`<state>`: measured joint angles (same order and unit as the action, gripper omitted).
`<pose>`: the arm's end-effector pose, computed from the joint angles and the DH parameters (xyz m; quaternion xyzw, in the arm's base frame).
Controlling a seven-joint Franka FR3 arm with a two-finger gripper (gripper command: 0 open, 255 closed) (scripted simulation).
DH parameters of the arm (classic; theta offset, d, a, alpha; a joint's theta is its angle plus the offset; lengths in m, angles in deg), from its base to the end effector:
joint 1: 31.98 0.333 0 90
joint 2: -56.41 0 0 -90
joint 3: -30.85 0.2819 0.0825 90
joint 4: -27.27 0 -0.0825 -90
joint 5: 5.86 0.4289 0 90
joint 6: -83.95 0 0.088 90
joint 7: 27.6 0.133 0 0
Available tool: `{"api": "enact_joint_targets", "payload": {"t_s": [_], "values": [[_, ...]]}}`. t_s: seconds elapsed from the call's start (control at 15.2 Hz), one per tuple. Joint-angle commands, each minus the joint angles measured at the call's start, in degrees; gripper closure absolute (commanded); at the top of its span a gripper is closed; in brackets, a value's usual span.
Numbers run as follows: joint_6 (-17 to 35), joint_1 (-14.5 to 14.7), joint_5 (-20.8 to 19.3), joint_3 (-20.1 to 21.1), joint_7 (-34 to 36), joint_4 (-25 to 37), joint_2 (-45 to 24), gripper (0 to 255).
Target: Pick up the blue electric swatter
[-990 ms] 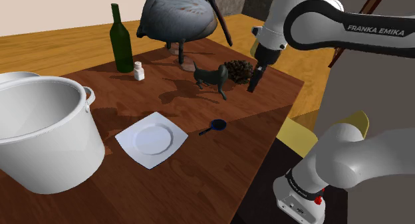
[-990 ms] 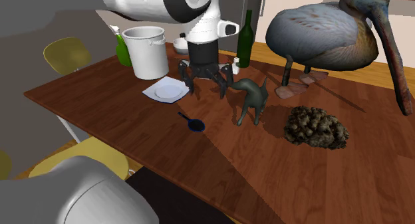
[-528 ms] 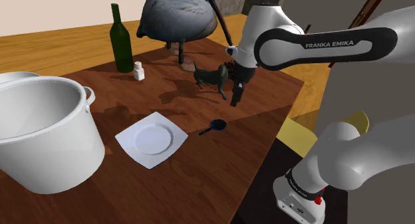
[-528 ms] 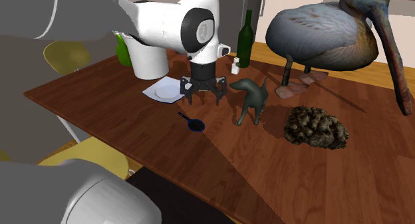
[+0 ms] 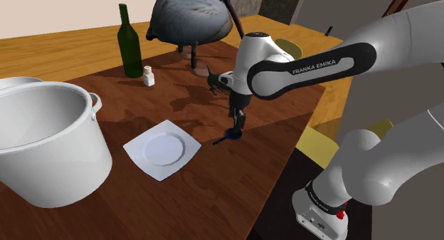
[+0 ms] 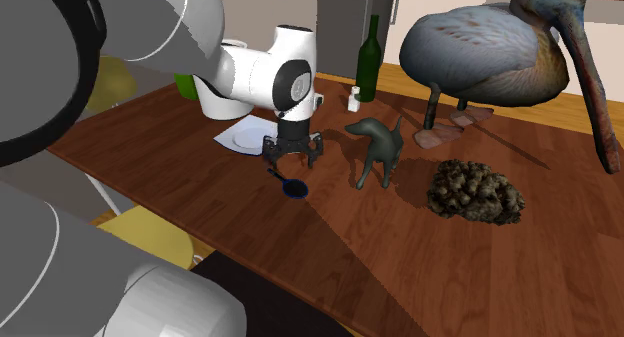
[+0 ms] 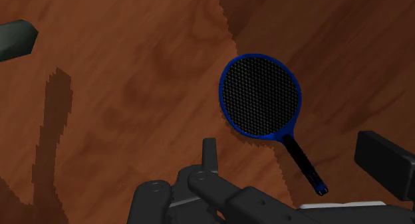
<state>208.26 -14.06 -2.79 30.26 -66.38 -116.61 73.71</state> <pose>0.4488 0.1438 0.3010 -0.8892 -0.4566 0.0151 0.0266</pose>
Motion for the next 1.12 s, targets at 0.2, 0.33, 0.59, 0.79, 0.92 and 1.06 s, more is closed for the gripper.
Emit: {"api": "enact_joint_targets", "payload": {"t_s": [0.2,0.33,0.59,0.79,0.92,1.06], "values": [[4.9,0.7,0.7,0.0,-2.1,-1.3,-3.9,0],[6.7,0.7,0.8,0.0,-2.3,-2.0,-4.9,0],[8.1,0.8,0.9,0.0,-2.4,-2.6,-5.8,255],[8.1,0.8,0.9,0.0,-2.4,-2.6,-5.7,255],[8.1,0.8,0.9,0.0,-2.4,-2.6,-5.7,255],[8.1,0.8,0.9,0.0,-2.4,-2.6,-5.7,255]]}}
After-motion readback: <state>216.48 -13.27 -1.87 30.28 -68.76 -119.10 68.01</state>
